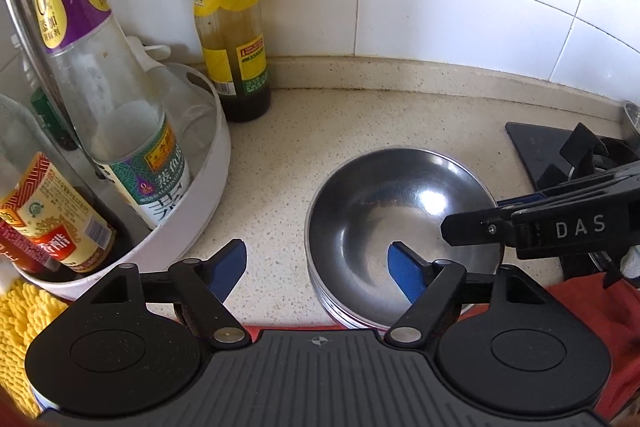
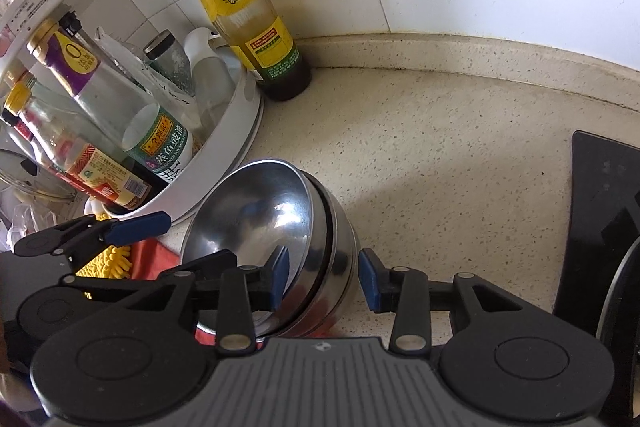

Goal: Organize plates and bowls

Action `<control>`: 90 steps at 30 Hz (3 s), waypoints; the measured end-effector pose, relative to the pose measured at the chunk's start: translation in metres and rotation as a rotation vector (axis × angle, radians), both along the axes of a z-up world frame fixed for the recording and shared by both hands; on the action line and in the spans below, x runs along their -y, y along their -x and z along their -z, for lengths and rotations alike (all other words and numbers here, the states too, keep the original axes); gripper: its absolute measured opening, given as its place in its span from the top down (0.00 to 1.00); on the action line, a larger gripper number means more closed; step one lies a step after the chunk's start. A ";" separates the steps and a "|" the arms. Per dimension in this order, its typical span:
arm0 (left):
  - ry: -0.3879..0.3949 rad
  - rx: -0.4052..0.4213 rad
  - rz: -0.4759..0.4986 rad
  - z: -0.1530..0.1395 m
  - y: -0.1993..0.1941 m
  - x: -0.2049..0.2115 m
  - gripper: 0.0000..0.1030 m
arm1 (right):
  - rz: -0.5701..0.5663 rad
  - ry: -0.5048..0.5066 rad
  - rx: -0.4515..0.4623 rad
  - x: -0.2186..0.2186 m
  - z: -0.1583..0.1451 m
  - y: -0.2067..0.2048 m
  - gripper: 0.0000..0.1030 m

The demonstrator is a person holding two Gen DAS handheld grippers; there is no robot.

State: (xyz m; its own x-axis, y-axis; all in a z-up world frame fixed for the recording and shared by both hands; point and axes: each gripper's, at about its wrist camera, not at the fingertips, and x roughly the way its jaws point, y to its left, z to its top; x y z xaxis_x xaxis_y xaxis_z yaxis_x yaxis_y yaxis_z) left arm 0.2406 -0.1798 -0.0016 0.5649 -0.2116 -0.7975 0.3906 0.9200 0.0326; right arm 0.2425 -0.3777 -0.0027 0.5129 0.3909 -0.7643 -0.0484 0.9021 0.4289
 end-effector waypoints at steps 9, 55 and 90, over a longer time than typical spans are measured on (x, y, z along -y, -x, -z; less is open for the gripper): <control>-0.006 -0.024 -0.007 0.014 -0.006 0.000 0.15 | -0.002 -0.028 -0.025 -0.004 0.016 -0.005 0.59; 0.324 -0.075 -0.023 -0.002 0.000 -0.015 0.29 | 0.041 -0.314 0.042 0.032 0.004 -0.001 0.54; 0.370 -0.090 0.065 -0.030 0.161 -0.081 0.29 | 0.169 -0.261 0.035 -0.046 -0.028 0.189 0.53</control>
State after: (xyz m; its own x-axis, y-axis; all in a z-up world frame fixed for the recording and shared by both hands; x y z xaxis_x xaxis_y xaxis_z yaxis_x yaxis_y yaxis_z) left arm 0.0799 -0.0983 0.0280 0.4721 -0.5274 -0.7064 0.4342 0.8365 -0.3343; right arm 0.0530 -0.3319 0.0257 0.6111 0.4791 -0.6301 0.0740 0.7580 0.6481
